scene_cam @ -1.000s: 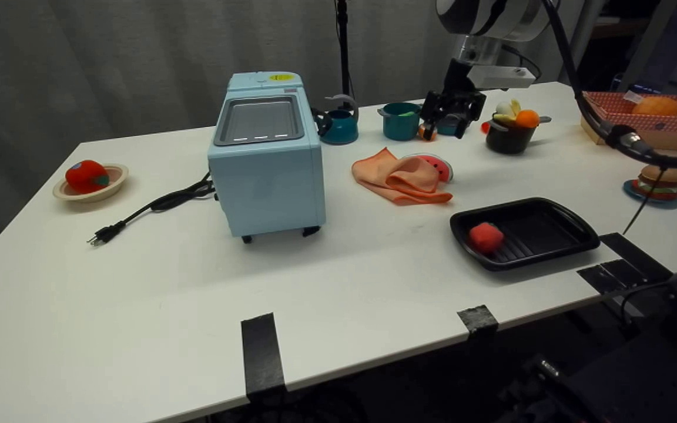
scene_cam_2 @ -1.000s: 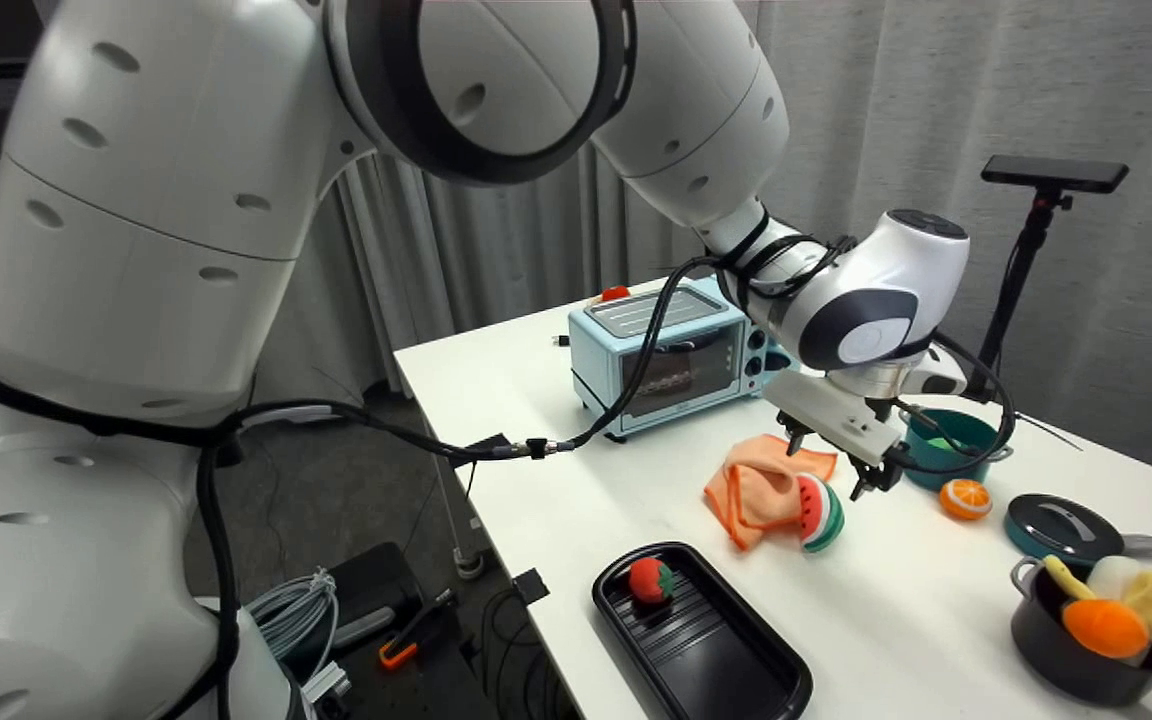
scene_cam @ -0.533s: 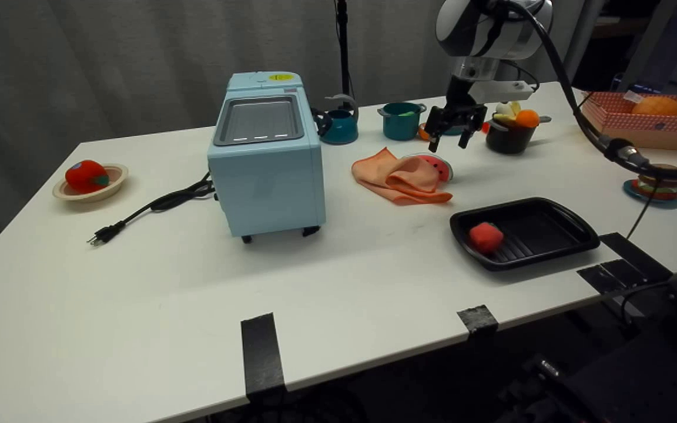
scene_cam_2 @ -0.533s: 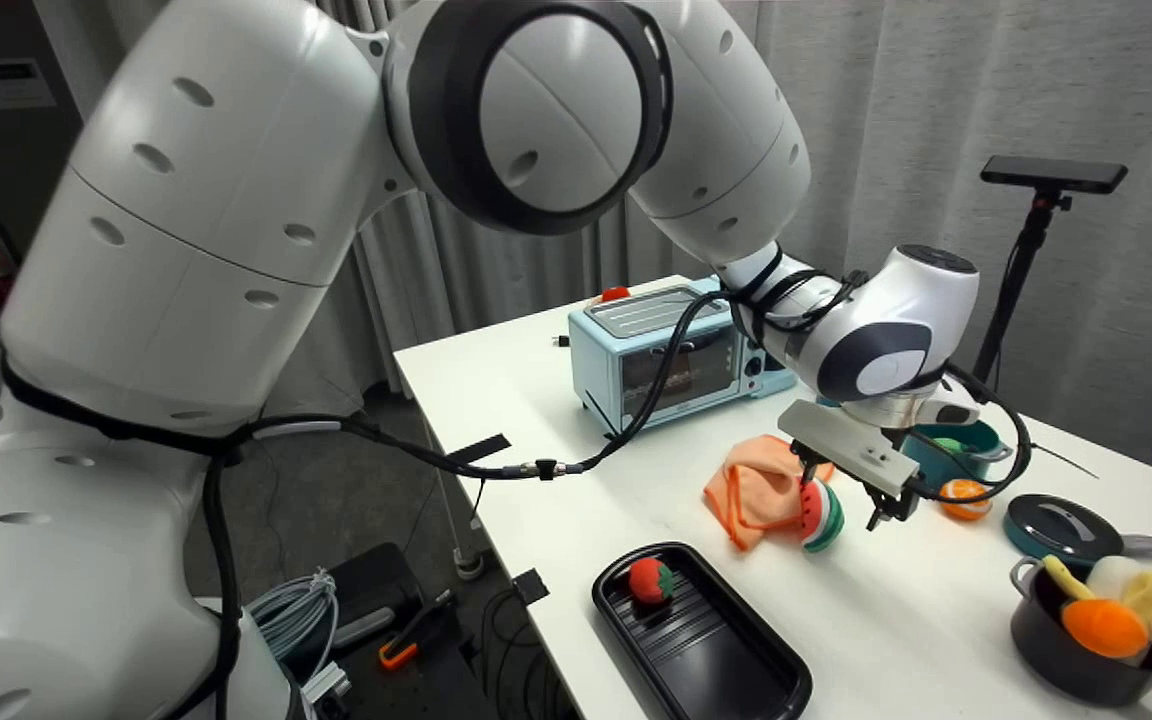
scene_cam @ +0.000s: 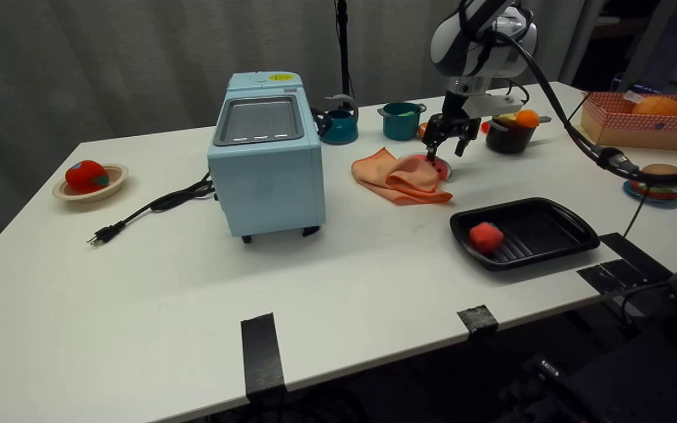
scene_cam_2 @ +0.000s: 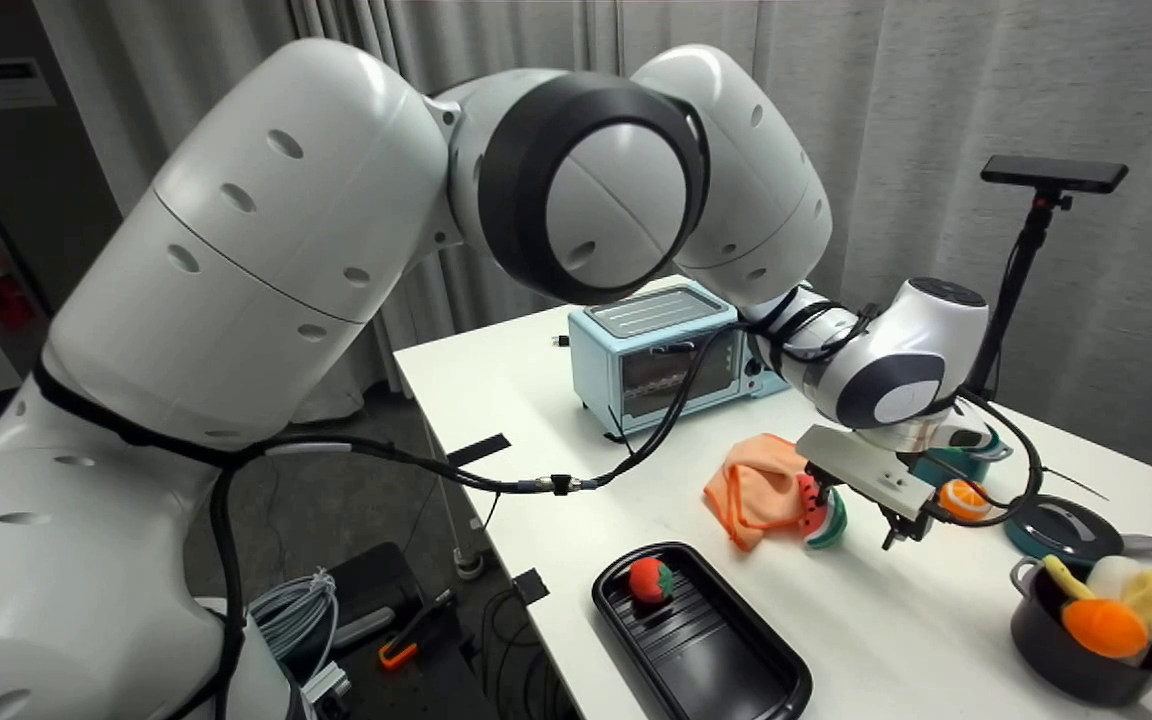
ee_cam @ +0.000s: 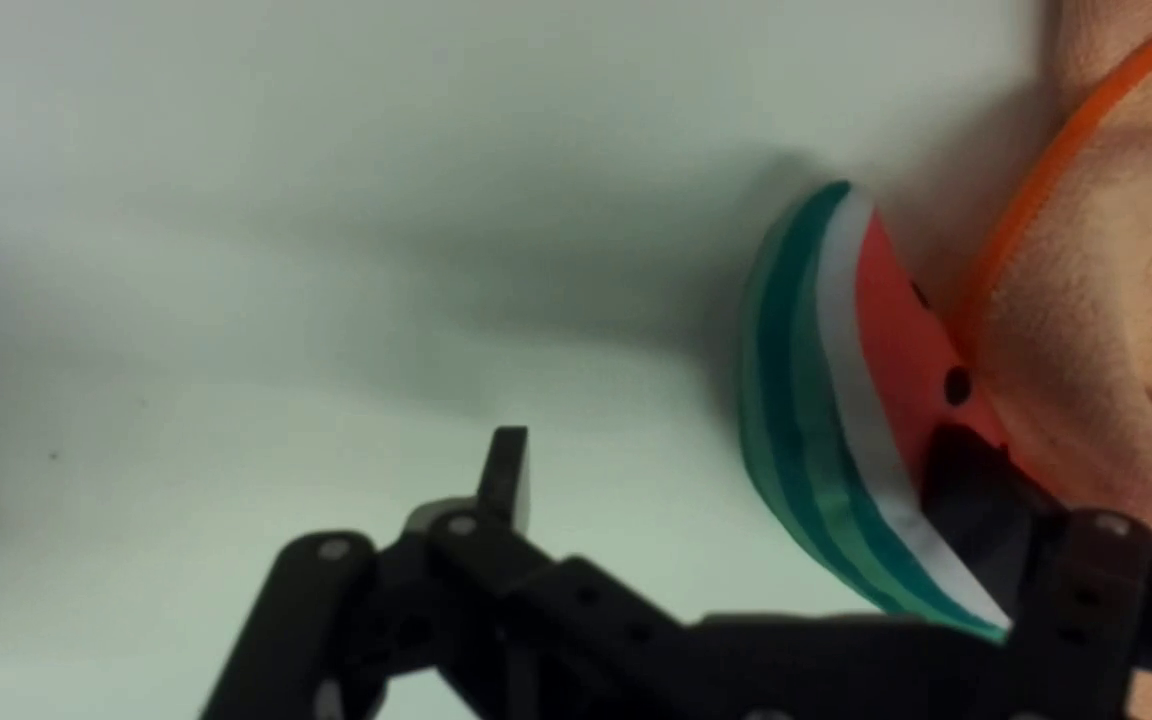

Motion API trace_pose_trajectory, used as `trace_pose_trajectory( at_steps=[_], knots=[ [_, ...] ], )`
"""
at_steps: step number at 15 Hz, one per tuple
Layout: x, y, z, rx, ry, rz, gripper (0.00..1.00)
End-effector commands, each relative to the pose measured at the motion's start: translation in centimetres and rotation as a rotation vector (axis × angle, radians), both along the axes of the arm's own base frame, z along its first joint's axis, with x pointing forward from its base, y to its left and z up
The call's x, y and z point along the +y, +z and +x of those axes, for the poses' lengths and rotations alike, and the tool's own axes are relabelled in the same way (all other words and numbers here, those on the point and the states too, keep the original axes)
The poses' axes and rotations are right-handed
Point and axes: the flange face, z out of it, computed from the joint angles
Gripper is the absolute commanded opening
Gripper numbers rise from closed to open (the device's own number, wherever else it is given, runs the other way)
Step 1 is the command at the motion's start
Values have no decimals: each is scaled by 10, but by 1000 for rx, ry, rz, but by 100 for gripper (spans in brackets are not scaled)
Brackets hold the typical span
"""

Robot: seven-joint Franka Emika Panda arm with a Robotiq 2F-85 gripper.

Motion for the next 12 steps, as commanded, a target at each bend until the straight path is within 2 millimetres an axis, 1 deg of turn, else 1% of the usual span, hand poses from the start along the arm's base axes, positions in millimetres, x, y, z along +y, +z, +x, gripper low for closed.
trace_pose_trajectory(
  at_steps=[1, 2, 3, 4, 5, 8, 12],
  knots=[
    [-3, -7, 14, 14, 20, 6, 100],
    [-3, -7, 14, 23, 20, 19, 88],
    [-3, -8, 15, 33, 21, 28, 72],
    [-2, -8, 15, 44, 25, 38, 66],
    [-1, -7, 16, 55, 29, 48, 56],
    [0, -5, 19, 84, 30, 71, 34],
    [-7, -5, 23, 131, 15, 103, 3]
  ],
)
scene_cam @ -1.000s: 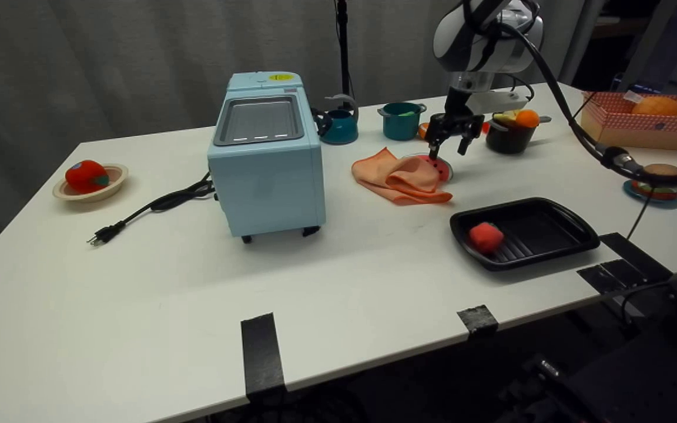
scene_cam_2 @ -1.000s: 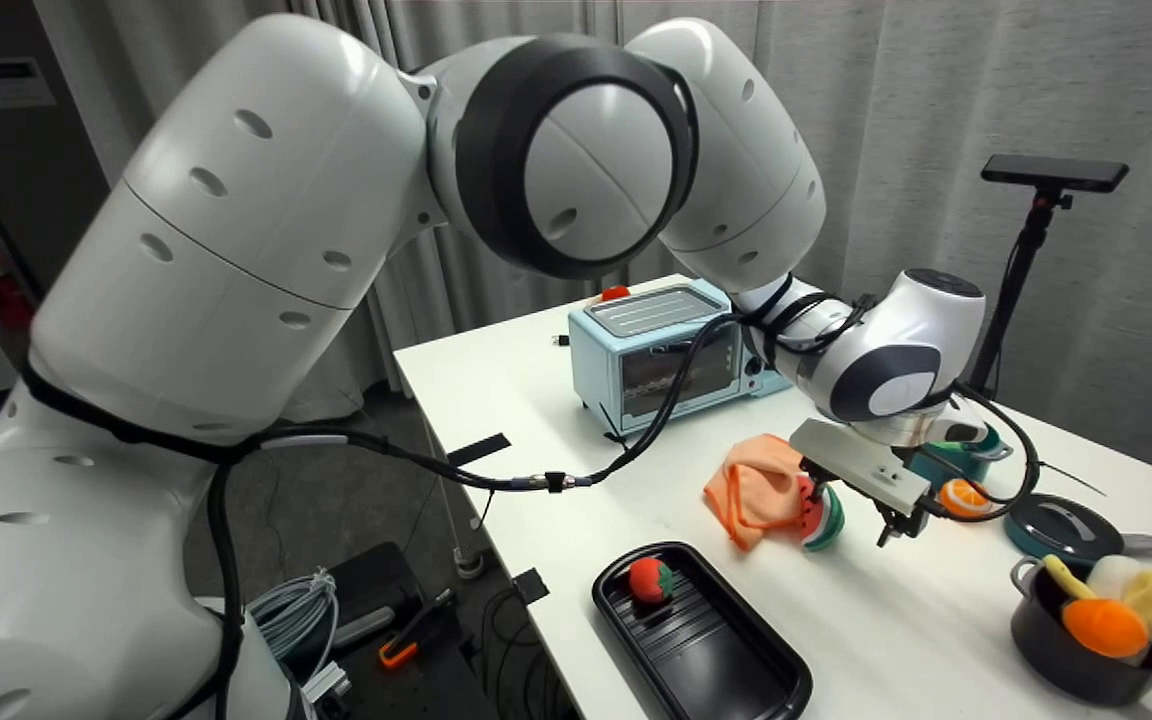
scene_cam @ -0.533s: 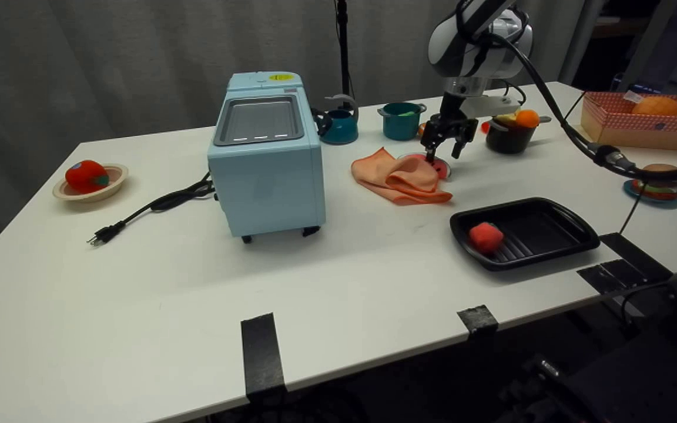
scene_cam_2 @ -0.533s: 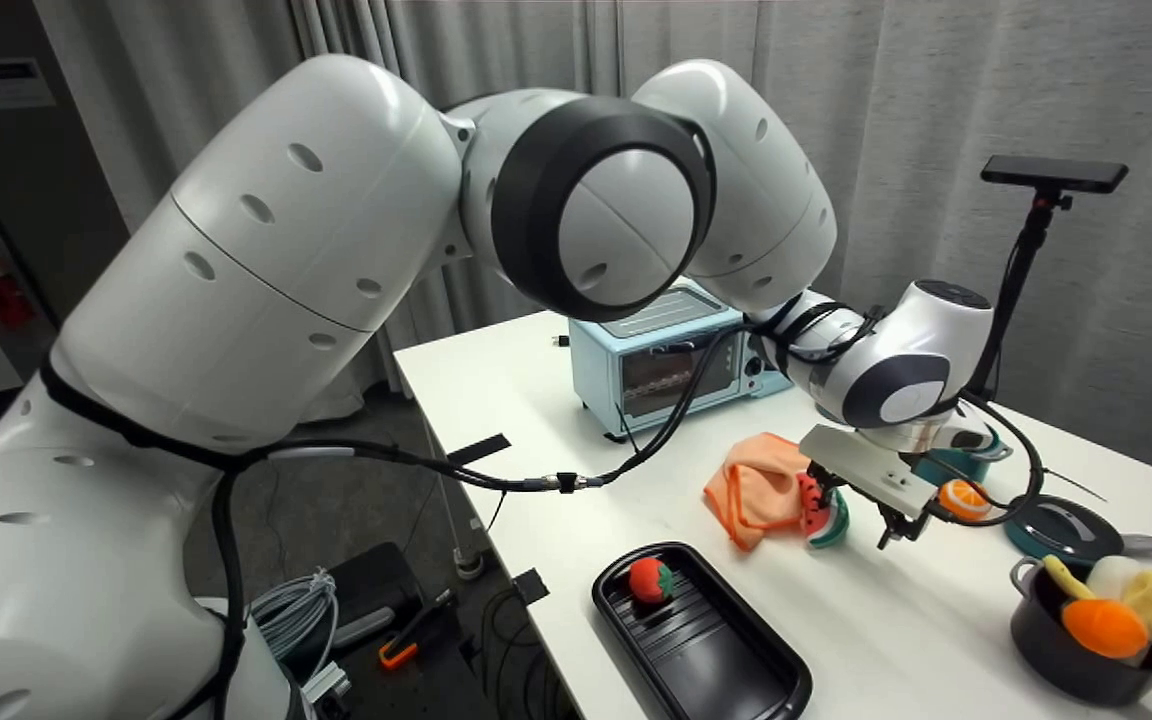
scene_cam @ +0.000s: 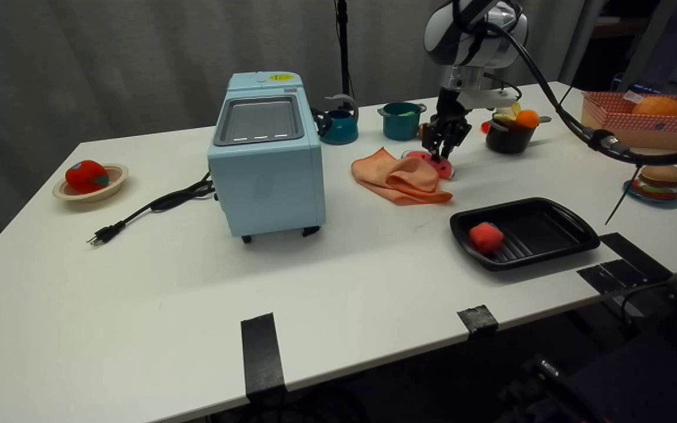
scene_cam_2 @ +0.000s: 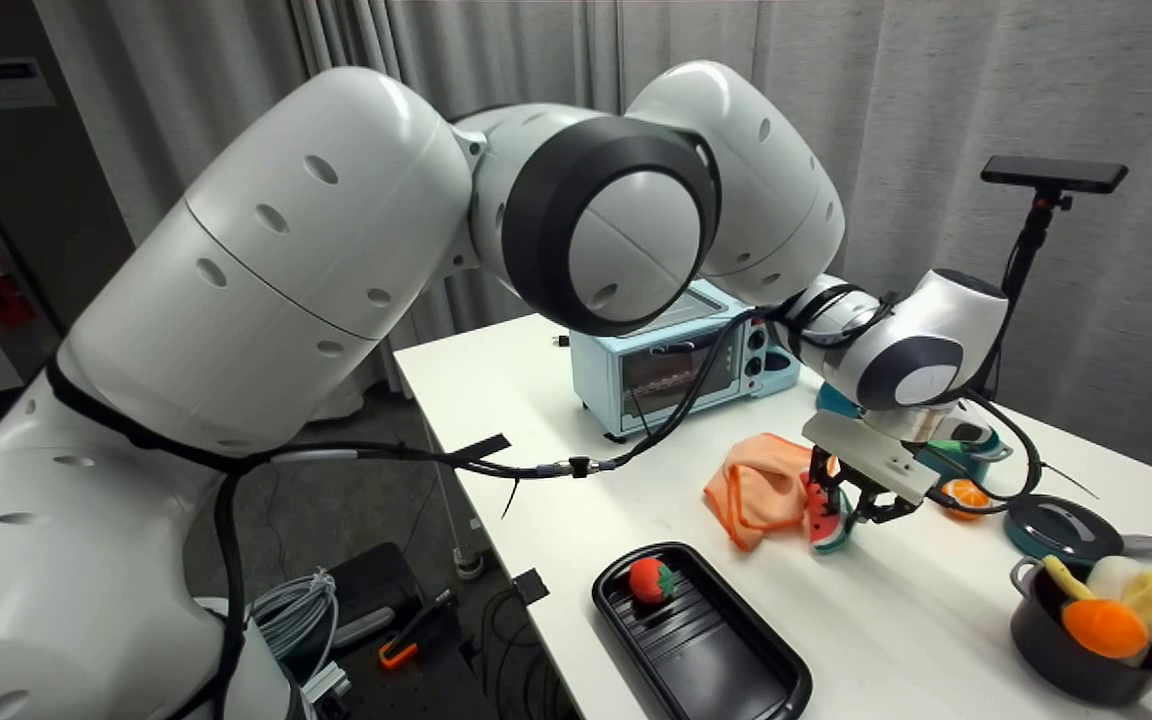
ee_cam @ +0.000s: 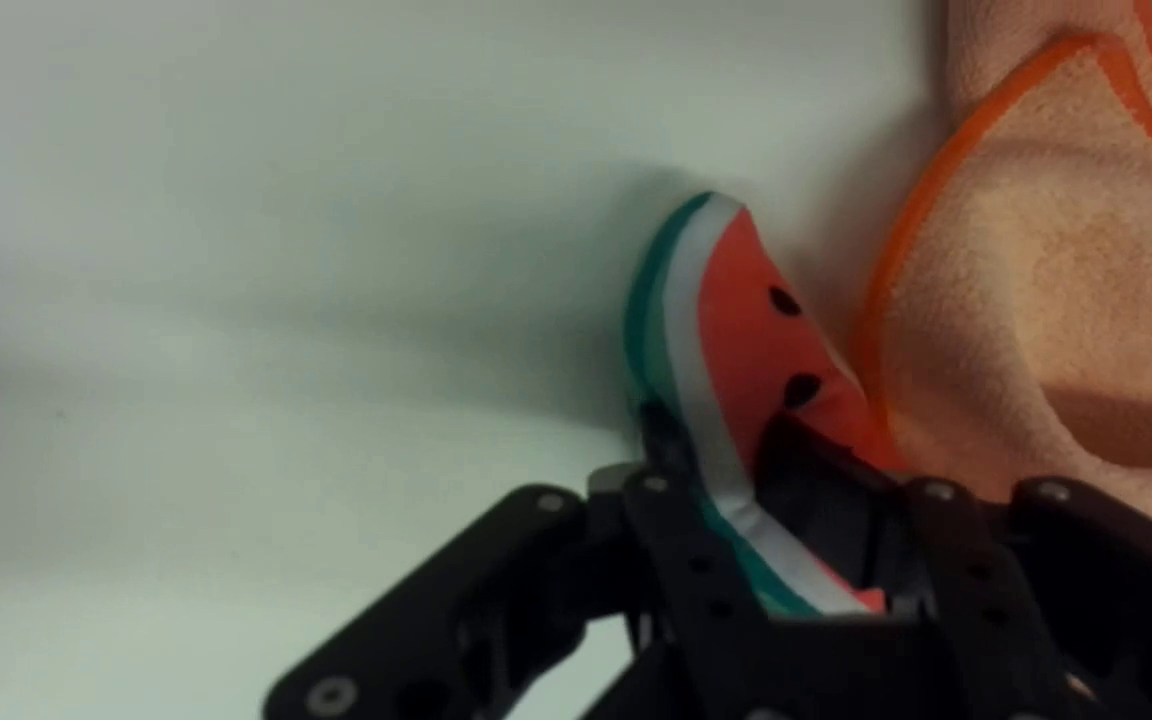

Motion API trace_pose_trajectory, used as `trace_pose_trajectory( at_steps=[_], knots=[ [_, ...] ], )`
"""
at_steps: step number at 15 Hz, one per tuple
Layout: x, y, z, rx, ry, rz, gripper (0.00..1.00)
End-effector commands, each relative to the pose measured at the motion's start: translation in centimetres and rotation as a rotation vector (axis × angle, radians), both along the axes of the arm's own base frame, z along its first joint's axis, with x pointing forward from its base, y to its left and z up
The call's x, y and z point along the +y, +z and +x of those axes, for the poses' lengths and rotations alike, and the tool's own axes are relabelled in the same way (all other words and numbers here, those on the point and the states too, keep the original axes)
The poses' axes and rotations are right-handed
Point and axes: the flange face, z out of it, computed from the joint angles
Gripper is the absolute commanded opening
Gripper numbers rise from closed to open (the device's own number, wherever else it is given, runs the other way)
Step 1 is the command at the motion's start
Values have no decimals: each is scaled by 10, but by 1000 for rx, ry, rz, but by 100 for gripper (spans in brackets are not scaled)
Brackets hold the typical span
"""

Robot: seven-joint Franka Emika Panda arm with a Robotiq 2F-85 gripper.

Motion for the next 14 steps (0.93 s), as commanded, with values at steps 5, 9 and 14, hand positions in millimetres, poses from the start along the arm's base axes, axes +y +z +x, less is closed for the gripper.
trace_pose_trajectory(
  at_steps=[5, 9, 14],
  knots=[
    [-32, -6, 12, 38, -22, 45, 2],
    [-24, 23, -1, -4, -30, 26, 2],
    [-16, 71, -36, -13, -4, 22, 2]
  ],
)
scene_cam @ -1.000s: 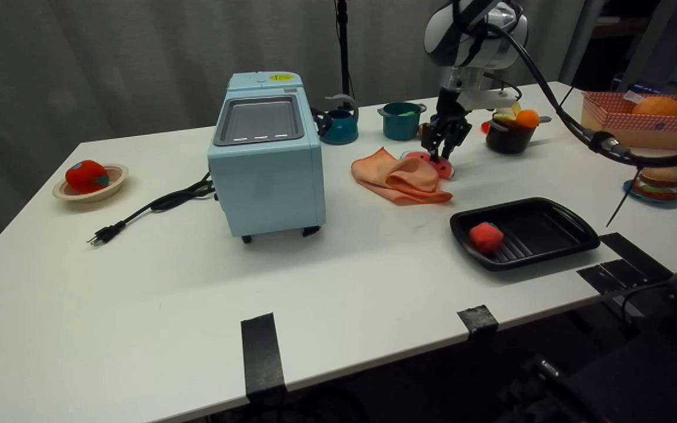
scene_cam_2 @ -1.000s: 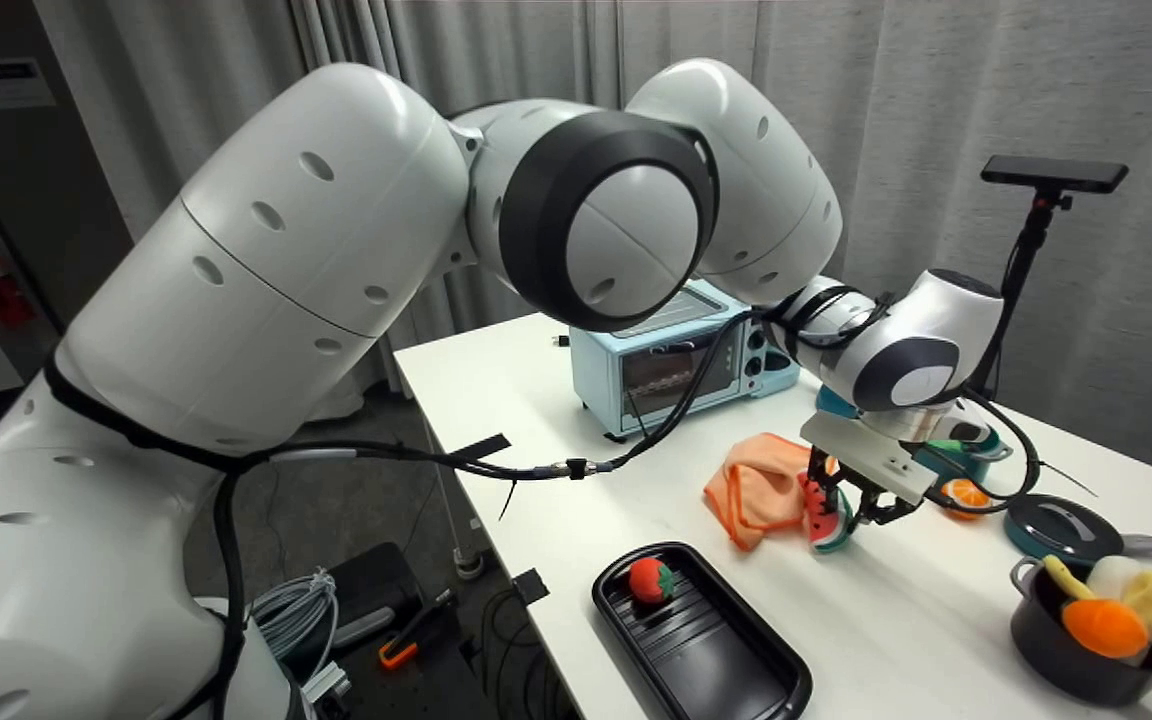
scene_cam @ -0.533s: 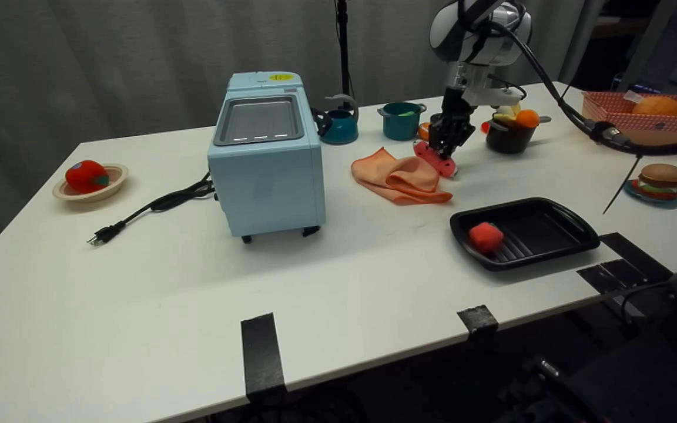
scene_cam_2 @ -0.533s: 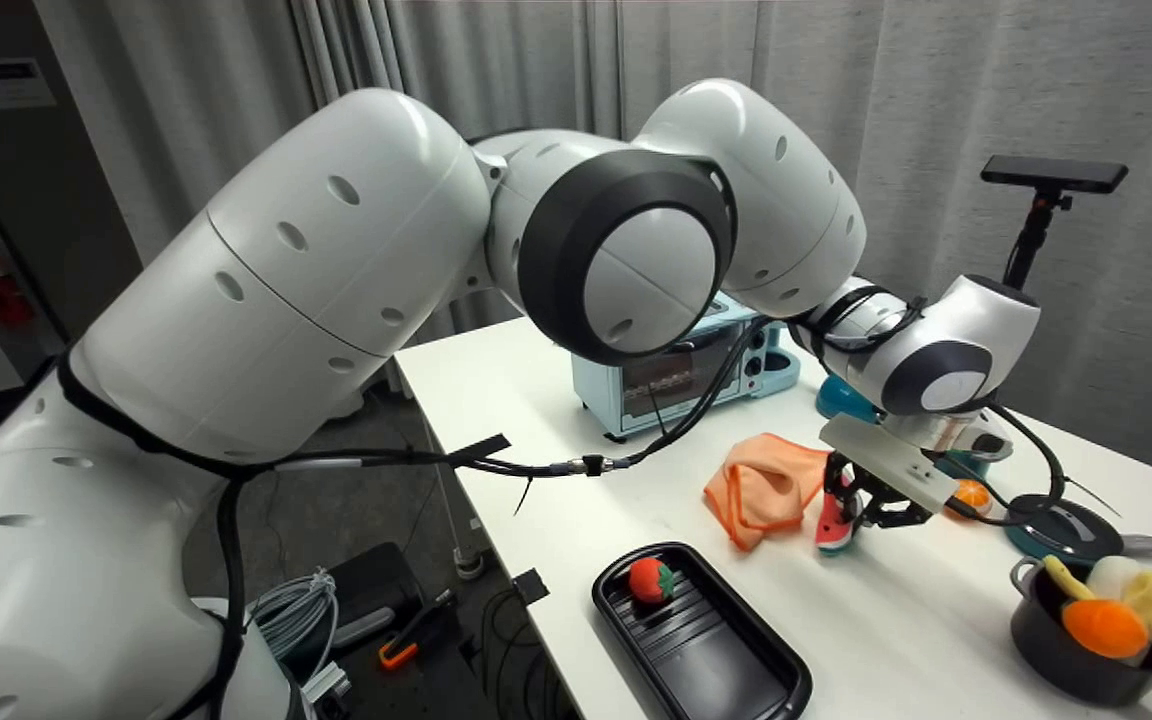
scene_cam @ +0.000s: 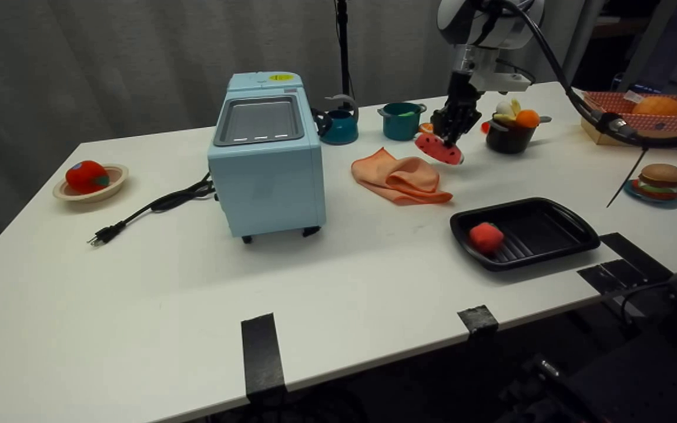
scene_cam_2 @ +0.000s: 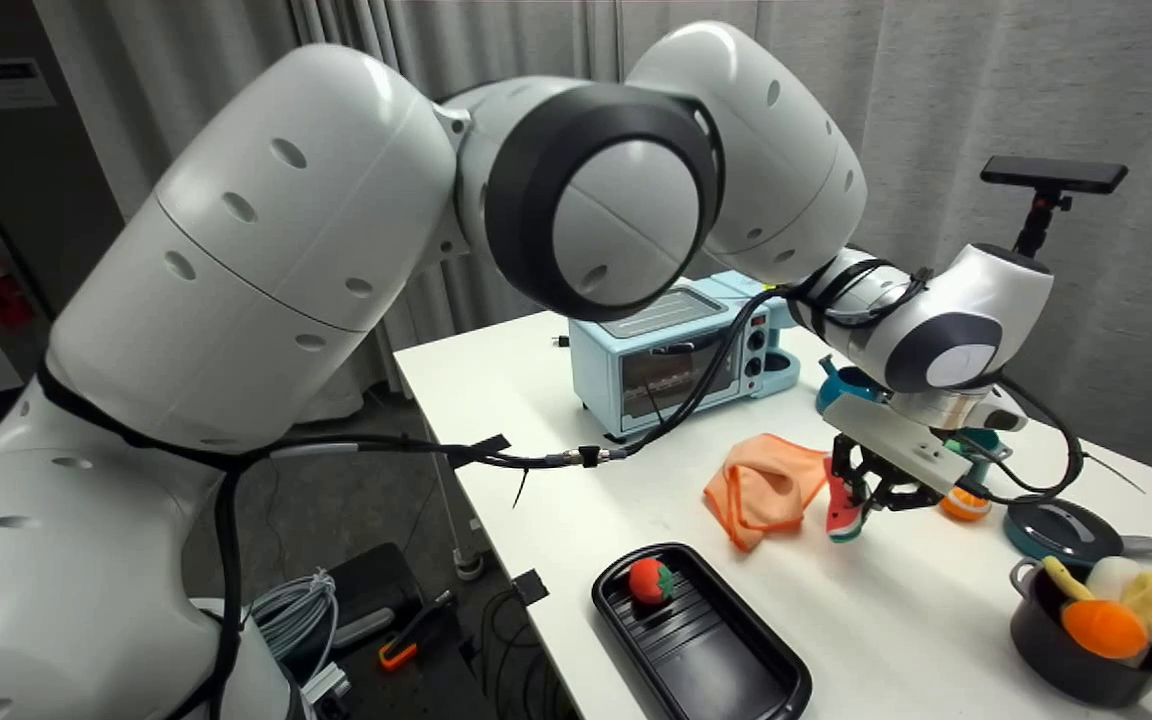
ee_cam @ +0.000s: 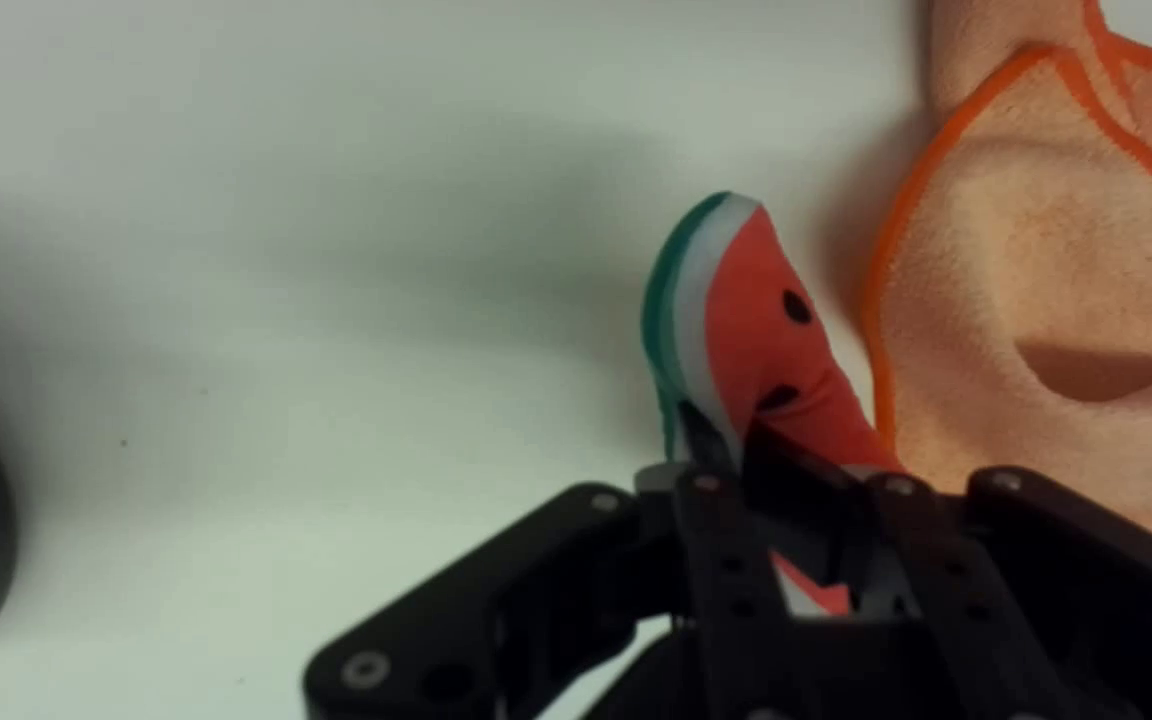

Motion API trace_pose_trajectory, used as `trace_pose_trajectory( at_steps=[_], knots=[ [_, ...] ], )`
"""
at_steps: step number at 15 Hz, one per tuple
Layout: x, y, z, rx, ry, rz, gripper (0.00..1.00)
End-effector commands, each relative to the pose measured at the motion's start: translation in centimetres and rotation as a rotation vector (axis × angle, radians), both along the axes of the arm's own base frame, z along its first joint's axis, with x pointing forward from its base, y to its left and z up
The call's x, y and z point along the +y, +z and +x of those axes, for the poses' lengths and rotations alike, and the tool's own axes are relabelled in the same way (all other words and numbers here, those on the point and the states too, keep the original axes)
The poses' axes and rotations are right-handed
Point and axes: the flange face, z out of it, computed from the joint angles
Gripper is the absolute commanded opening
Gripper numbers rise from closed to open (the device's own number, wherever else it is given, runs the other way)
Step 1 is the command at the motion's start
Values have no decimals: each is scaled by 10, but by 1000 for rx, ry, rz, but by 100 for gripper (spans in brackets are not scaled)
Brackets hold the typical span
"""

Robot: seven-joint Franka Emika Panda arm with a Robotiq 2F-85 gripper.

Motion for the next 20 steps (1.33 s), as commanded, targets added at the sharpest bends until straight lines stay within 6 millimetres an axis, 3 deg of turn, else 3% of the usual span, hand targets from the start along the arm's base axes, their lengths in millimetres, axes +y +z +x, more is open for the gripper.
trace_pose_trajectory(
  at_steps=[1, 5, 8, 14, 20],
  knots=[
    [10, 47, -41, -9, 32, 5, 2],
    [20, 80, -82, -10, 61, -10, 2],
    [27, 86, -116, -20, 73, -42, 2],
    [31, 61, -188, -30, 83, -125, 2],
    [19, 38, -230, -27, 97, -198, 2]
  ],
)
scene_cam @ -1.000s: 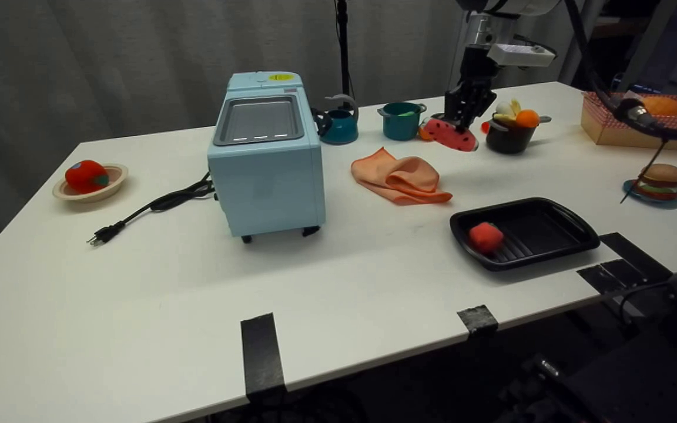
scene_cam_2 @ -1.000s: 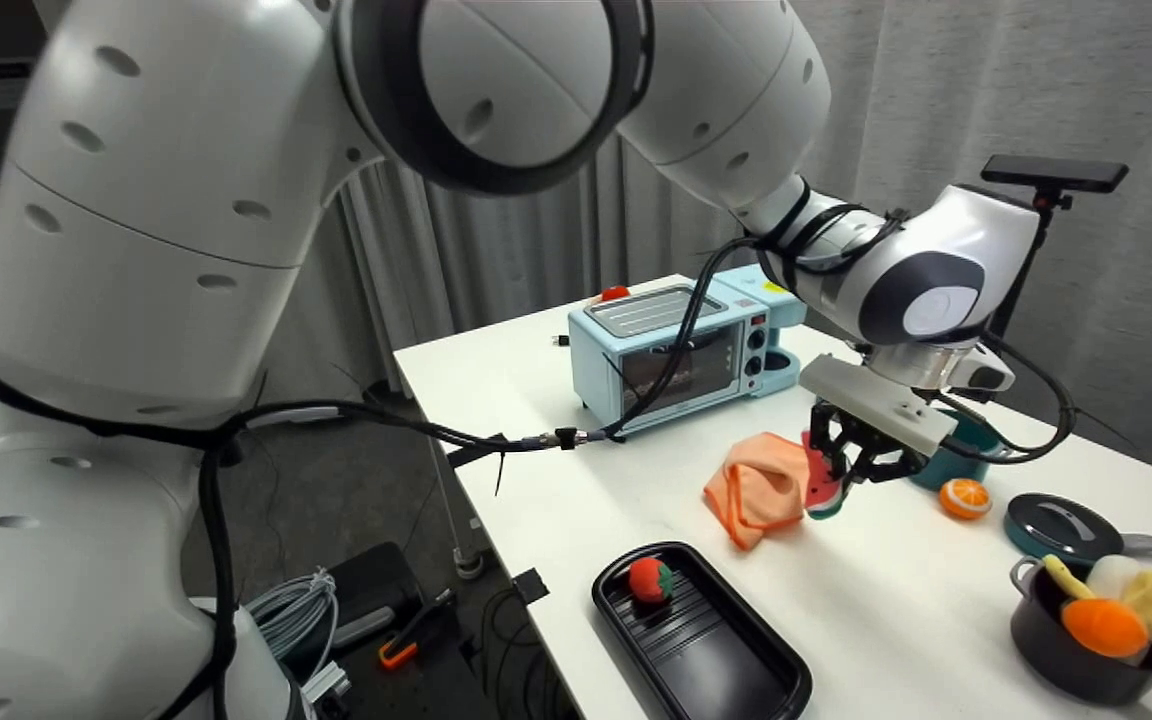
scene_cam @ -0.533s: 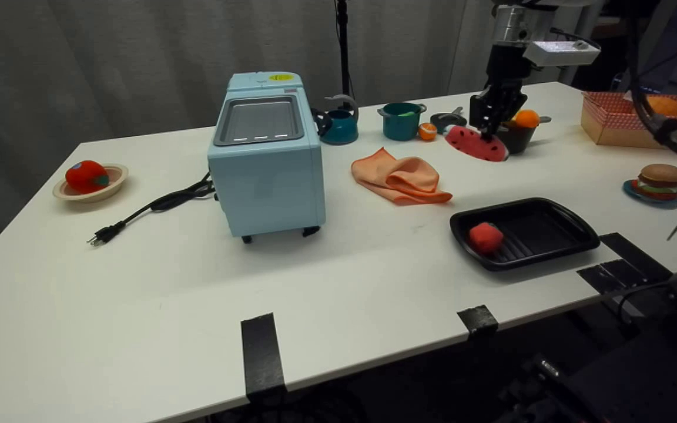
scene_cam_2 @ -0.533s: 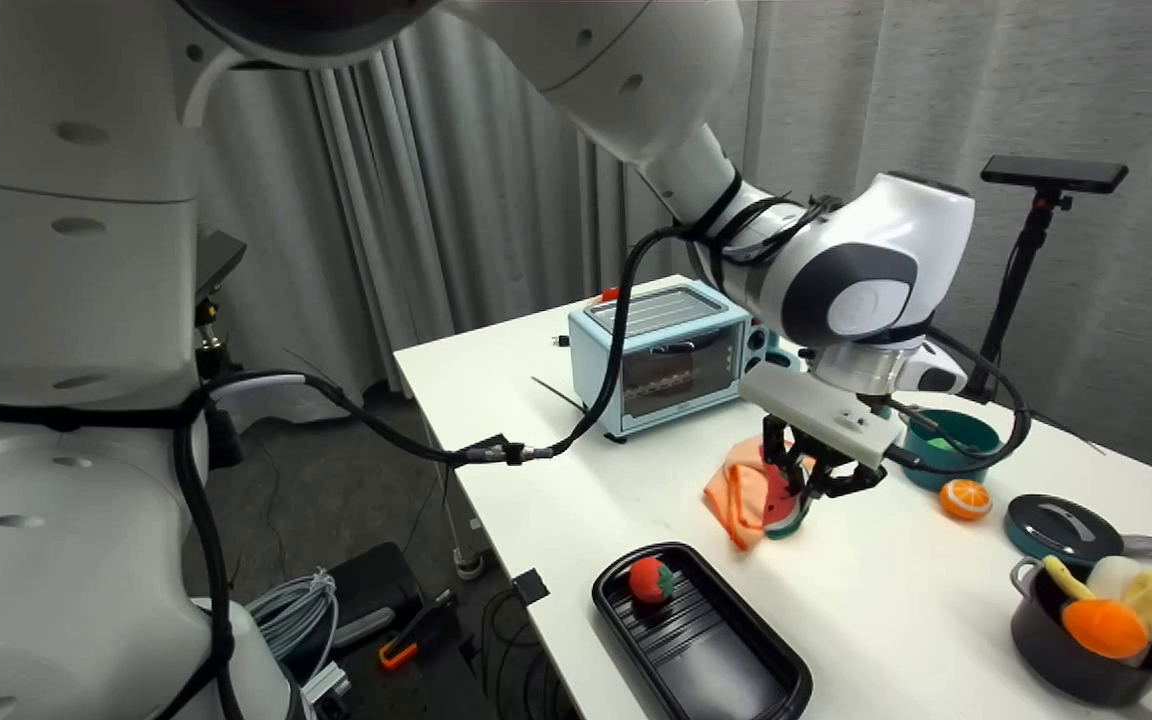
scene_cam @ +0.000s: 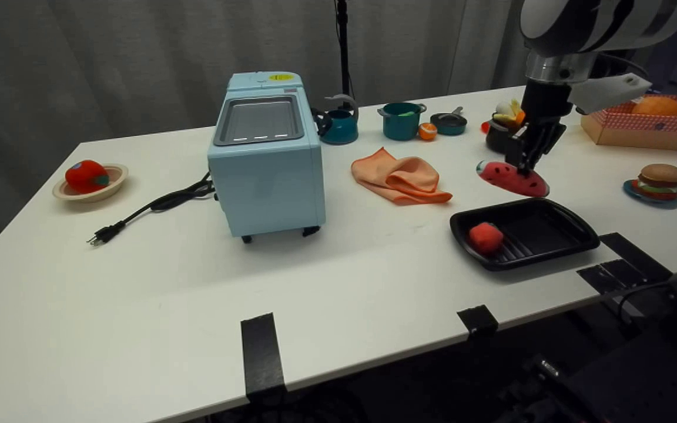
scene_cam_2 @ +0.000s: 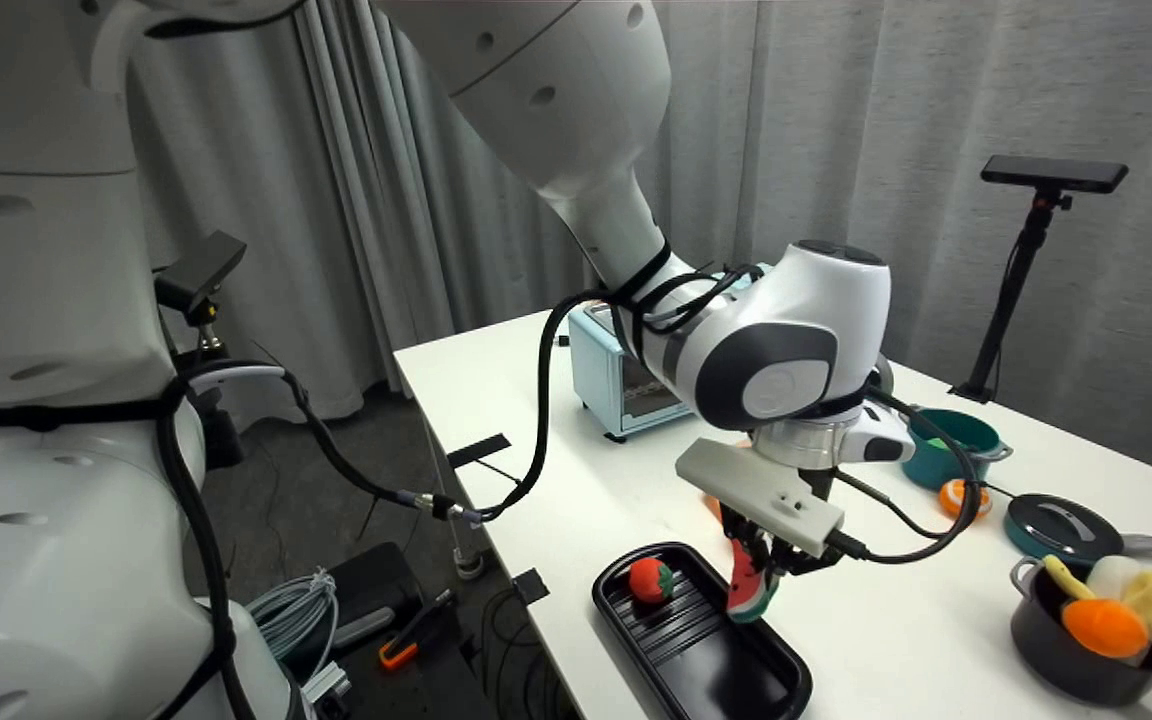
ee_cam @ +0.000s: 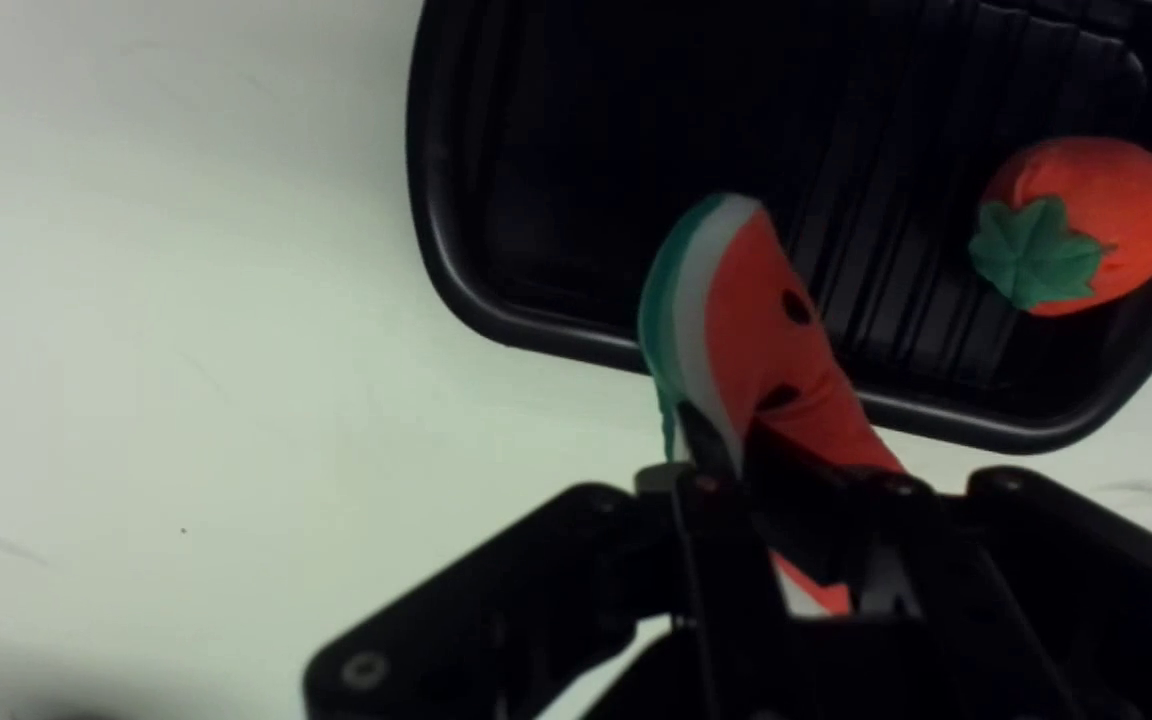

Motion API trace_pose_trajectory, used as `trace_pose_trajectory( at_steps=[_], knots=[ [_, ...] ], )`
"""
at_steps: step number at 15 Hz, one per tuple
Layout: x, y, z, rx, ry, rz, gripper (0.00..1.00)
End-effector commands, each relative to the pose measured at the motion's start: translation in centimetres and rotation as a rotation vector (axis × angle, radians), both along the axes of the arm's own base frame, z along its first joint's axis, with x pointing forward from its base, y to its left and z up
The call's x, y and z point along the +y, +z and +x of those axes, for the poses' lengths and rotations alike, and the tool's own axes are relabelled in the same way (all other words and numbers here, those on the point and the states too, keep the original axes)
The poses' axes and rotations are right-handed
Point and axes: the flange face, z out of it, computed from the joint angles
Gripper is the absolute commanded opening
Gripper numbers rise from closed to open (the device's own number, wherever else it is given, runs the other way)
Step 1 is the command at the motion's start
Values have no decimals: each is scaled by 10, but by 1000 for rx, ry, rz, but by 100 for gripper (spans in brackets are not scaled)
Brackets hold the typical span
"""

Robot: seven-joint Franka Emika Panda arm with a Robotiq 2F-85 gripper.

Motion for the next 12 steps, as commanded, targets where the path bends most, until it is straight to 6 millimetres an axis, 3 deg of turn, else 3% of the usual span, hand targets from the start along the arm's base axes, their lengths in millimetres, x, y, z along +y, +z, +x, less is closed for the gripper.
trace_pose_trajectory(
  at_steps=[1, 8, 9, 10, 12],
  knots=[
    [-6, 1, -27, -2, 19, -54, 2],
    [-15, 0, -49, 14, 46, -100, 2],
    [-14, 1, -50, 10, 46, -100, 32],
    [-11, 4, -49, 4, 45, -96, 34],
    [-4, 12, -44, -17, 48, -91, 49]
  ],
)
